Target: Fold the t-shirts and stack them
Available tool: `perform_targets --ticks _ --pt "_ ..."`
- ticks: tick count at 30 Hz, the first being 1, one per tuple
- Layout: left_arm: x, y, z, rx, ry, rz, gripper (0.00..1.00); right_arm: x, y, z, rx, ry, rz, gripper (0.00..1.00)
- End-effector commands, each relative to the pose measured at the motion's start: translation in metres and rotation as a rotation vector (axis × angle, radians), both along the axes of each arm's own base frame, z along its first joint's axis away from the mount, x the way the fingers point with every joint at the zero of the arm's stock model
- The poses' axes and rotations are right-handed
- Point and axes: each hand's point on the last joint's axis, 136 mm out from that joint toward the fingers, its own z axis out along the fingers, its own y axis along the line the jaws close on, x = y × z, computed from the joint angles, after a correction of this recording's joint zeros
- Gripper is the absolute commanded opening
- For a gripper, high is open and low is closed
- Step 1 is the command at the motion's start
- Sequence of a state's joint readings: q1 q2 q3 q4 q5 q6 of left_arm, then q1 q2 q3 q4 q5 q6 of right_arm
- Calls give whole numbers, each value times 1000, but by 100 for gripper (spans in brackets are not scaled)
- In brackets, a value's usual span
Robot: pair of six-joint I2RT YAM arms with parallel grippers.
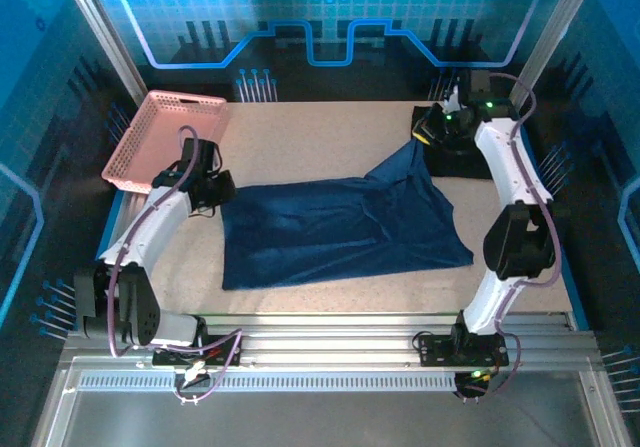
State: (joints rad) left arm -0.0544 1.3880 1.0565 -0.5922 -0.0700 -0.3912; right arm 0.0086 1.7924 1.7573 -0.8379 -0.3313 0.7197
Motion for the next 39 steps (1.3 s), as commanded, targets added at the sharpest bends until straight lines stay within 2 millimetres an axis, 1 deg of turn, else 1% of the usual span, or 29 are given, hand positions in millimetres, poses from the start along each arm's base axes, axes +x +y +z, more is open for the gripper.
perform_targets --ticks 1,7,12,15,17,21,26,32,36,39 --pt "-5 3 3 20 -22 -32 0 -20 -2 1 51 15 -4 0" --pt "-16 8 0 58 -21 -41 0 -56 -5 -11 65 59 -11 0" --pt "-29 8 -6 48 -15 -45 0 -84 -9 -23 80 94 -20 0" --pt "-37 9 -8 51 -21 -36 0 -99 -17 -33 94 122 -38 0" --pt "-42 8 -8 46 -26 -37 0 -108 -25 -35 90 128 -52 0" --pt "-49 6 -10 33 -31 -43 0 -120 -38 -38 98 131 -76 0" --pt "-61 7 -12 27 -30 -28 0 -133 -46 -44 113 144 -92 0" --pt "-76 5 -2 -6 -89 10 0 -142 -54 -48 127 146 -108 0" --pt "-88 1 -8 -16 -76 22 0 -148 -56 -53 139 158 -114 0" --pt "-94 -10 -16 -30 -63 11 0 -150 -61 -57 143 161 -123 0"
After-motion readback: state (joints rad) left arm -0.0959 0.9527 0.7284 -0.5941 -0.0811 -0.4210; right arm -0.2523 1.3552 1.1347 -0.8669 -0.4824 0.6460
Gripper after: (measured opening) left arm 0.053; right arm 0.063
